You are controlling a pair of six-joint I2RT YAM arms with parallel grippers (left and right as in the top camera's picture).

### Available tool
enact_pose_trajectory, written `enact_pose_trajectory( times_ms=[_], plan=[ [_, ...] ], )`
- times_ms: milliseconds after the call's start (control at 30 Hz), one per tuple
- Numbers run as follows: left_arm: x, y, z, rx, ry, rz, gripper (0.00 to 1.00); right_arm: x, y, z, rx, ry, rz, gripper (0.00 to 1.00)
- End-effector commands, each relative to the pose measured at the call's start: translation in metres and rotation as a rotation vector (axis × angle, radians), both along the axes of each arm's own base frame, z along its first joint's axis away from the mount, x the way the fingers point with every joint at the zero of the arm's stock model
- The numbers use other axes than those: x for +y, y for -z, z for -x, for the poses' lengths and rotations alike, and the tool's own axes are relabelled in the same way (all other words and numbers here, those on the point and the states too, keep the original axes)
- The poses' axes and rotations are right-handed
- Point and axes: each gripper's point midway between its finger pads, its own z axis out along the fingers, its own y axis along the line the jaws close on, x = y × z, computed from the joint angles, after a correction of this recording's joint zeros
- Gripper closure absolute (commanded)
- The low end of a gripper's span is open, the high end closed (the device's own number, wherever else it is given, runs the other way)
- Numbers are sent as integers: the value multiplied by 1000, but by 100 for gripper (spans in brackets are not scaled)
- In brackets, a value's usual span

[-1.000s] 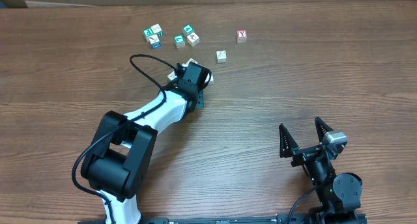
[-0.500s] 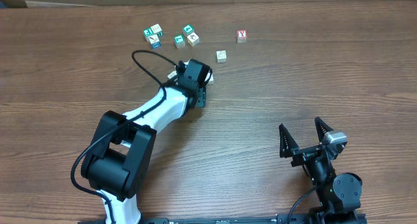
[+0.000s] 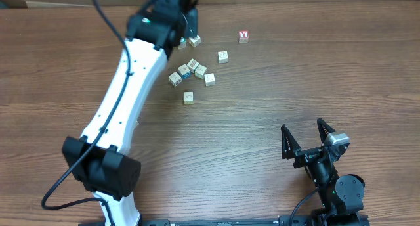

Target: Form a horizontal line

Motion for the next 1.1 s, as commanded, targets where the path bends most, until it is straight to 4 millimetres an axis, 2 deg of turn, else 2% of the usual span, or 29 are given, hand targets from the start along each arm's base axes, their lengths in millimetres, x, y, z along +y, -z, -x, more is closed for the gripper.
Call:
enact_pose_trajectory(
  times_ms=[0, 200, 333, 533, 667, 767, 933, 1067],
  plan=[
    [-6, 8, 8, 55, 20, 36, 96, -2, 3, -1, 2, 11, -3, 0],
    [-11, 94, 28, 323, 17, 17, 96, -2, 3, -1, 2, 11, -3, 0],
    [-29, 161, 36, 510, 103, 33, 96, -2, 3, -1, 2, 11, -3, 0],
    [-30, 222, 35, 616, 102, 11, 96, -2, 3, -1, 2, 11, -3, 0],
    [-29, 245, 32, 636, 100, -8, 95, -2, 3, -1, 2, 11, -3, 0],
    [-20, 254, 24, 614, 68, -64, 94, -2, 3, -1, 2, 11, -3, 0],
    [24, 264, 9, 565, -78, -218, 93, -2, 3, -1, 2, 11, -3, 0],
    [50, 269, 1, 560, -145, -213, 90, -2, 3, -1, 2, 11, -3, 0]
  ],
)
